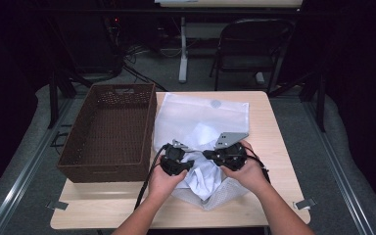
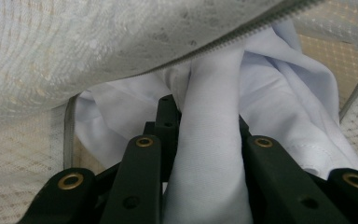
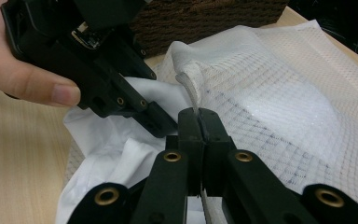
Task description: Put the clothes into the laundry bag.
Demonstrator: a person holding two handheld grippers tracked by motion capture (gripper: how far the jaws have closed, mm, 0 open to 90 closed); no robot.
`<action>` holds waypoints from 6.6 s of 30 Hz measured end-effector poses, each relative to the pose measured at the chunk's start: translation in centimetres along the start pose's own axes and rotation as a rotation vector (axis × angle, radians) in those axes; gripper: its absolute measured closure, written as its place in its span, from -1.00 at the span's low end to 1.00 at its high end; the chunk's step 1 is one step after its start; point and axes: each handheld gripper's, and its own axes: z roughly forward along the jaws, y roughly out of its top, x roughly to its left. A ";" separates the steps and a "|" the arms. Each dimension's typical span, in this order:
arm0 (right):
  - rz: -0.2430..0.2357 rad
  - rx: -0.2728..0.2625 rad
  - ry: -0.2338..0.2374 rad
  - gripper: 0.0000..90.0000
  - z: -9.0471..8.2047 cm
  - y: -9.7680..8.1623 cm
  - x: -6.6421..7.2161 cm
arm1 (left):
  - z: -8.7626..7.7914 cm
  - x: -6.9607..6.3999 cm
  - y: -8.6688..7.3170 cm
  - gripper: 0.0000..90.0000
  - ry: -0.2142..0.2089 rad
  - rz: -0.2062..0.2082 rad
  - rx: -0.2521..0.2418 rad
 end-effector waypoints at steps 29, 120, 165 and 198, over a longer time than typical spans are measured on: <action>0.001 0.004 0.002 0.98 0.1 -0.1 -0.1 | 1.4 1.0 0.2 0.52 0.027 -0.024 -0.014; -0.003 0.005 0.000 0.98 0.2 -0.1 0.1 | 0.0 -0.2 -3.0 0.80 -0.044 0.005 0.020; -0.013 -0.004 0.004 0.98 0.0 0.1 0.3 | -0.3 -0.2 0.3 0.83 -0.018 -0.029 -0.042; -0.010 0.008 0.006 0.98 0.3 0.0 0.2 | 1.9 0.9 0.4 0.78 0.009 -0.088 -0.074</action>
